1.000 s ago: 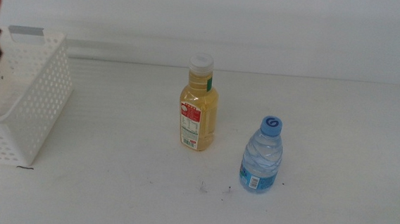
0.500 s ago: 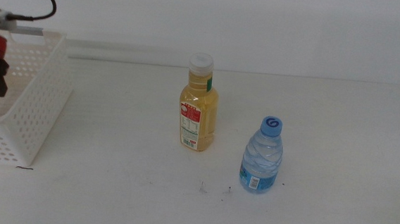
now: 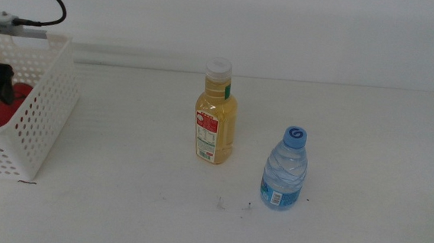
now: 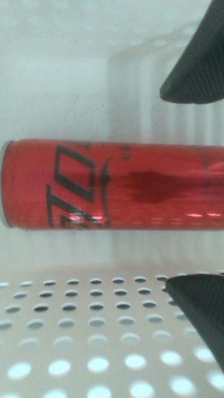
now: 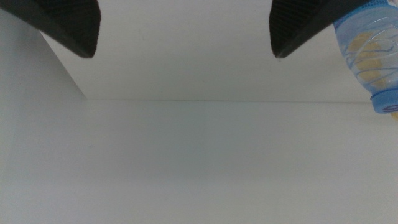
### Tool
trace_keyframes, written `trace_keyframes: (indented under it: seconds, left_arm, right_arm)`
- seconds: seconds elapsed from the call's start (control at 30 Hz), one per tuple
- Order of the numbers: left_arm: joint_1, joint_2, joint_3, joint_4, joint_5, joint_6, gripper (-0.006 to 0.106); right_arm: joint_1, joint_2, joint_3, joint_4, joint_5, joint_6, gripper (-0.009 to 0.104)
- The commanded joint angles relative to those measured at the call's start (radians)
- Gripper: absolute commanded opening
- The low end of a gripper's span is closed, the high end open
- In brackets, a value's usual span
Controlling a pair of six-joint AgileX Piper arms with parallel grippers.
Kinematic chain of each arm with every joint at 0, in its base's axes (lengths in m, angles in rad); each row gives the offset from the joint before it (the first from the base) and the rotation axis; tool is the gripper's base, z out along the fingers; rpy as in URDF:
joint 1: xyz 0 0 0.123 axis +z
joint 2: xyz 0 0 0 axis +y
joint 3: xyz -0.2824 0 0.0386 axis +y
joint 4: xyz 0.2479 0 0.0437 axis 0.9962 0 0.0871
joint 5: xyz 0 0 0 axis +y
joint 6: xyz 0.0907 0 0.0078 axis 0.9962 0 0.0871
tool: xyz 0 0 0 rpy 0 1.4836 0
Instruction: Use arms to grab the bottles and put them into the dustbin to the left of the table.
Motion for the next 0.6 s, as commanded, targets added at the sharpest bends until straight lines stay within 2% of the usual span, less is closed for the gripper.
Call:
trace_keyframes:
  seconds: [0.0,0.1,0.17,0.27,0.4,0.57]
  left_arm:
    - [-0.034,-0.062,-0.011,0.054,0.017,-0.049,0.094]
    - [-0.092,-0.160,-0.007,0.091,0.040,-0.107,0.093]
    - [-0.138,-0.244,0.033,0.063,0.018,-0.111,0.093]
    - [-0.238,-0.419,0.195,0.038,-0.152,-0.112,0.093]
    - [-0.419,-0.659,0.559,-0.036,-0.561,-0.115,0.093]
    - [-0.673,-0.845,1.099,-0.041,-1.234,-0.121,0.093]
  right_arm:
    - [-0.007,-0.005,0.004,-0.002,-0.006,-0.004,0.092]
    - [-0.007,-0.005,0.004,-0.002,-0.006,-0.004,0.092]
    - [-0.007,-0.005,0.004,-0.002,-0.006,-0.004,0.092]
    - [-0.007,-0.005,0.004,-0.002,-0.006,-0.004,0.092]
    - [-0.007,-0.005,0.004,-0.002,-0.006,-0.004,0.092]
    - [-0.007,-0.005,0.004,-0.002,-0.006,-0.004,0.092]
